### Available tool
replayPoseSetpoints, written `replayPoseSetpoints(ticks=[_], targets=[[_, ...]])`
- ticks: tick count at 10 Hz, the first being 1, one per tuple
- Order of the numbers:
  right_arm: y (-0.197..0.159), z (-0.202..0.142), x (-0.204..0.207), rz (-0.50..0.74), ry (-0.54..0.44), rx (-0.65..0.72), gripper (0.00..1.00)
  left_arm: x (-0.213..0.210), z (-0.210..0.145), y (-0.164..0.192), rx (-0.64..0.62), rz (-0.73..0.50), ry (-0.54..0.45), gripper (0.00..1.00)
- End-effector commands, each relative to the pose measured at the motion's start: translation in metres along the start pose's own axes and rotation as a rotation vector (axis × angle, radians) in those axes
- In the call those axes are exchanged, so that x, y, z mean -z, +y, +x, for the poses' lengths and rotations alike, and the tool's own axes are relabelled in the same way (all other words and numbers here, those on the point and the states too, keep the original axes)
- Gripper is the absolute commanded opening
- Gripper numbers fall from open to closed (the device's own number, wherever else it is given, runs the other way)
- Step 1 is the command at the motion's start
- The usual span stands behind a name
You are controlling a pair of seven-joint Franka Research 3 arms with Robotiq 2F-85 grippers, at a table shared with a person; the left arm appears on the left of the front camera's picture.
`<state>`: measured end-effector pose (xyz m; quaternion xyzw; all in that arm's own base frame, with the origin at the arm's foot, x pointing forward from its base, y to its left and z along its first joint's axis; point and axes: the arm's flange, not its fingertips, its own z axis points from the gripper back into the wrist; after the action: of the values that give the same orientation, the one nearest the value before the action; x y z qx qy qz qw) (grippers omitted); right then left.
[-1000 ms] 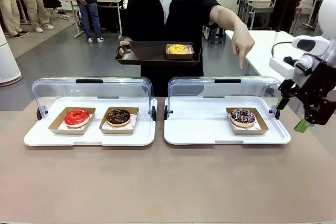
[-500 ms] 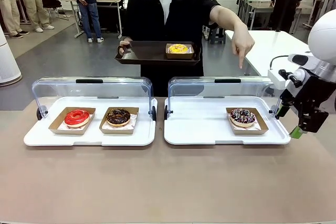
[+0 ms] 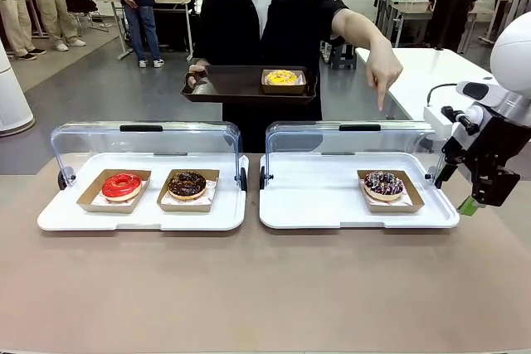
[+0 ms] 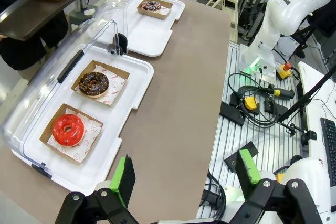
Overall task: Provide the desired donut to the person.
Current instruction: Pick up and lift the Paper togo box containing the Donut pointed at by the person.
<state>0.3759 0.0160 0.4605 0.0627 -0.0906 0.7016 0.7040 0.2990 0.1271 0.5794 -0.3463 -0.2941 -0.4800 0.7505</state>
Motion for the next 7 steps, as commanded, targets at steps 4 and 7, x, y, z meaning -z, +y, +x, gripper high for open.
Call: replayPoseSetpoints(ticks=[4,7], targets=[[0.000,0.000,0.000,-0.001,0.000,-0.001,1.00,-0.001,0.000,0.000,0.017,-0.002,-0.014,1.00],[-0.018,0.008,0.024,0.006,0.062,0.101,1.00,-0.001,0.000,0.000,0.017,-0.002,-0.014,1.00]])
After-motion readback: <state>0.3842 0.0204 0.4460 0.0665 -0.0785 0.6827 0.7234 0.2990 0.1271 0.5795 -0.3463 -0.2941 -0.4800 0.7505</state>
